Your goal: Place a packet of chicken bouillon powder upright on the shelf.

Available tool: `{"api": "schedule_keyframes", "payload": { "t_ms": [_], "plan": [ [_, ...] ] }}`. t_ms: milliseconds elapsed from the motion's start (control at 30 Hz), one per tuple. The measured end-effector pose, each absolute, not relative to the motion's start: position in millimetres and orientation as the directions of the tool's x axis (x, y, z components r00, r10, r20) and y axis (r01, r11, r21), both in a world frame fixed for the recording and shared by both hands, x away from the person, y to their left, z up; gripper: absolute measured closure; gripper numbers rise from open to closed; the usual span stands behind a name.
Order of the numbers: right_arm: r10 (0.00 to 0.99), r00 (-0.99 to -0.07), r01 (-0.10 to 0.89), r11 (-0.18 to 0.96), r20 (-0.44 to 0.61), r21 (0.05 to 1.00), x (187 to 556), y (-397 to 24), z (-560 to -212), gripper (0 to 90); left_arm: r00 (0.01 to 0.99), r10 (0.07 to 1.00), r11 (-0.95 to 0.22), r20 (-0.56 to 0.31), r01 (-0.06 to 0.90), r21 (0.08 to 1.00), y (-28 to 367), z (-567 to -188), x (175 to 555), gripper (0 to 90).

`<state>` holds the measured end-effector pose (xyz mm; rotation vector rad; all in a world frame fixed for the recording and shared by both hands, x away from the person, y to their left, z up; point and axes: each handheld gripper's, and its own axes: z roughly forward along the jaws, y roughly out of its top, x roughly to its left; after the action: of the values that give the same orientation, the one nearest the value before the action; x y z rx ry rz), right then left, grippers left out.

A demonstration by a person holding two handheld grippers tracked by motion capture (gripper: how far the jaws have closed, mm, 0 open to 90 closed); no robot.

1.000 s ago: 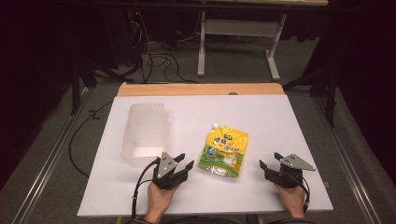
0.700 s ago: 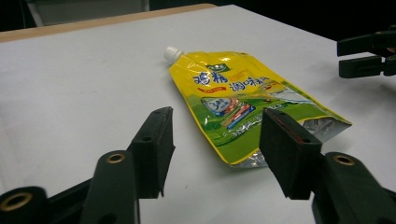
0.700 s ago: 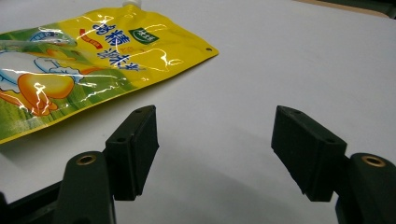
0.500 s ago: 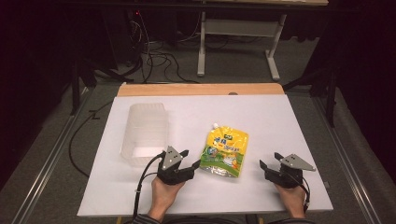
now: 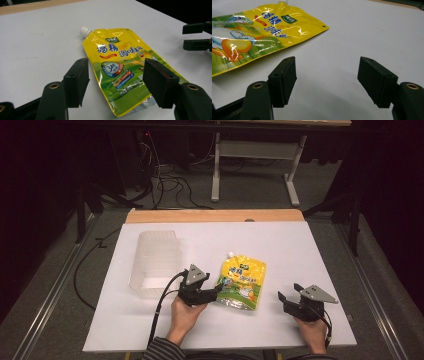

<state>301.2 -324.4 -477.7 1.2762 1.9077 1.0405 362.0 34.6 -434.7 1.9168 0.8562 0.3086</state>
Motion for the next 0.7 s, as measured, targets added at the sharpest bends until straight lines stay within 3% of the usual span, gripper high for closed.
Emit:
{"api": "schedule_keyframes", "payload": {
  "t_ms": [700],
  "plan": [
    [0.936,-0.347,0.453,0.225,-0.062,0.863,301,-324,-478,31.7,0.672,0.723,-0.326,-0.161,0.538,0.778,3,-432,410,35.7]
  ]
}}
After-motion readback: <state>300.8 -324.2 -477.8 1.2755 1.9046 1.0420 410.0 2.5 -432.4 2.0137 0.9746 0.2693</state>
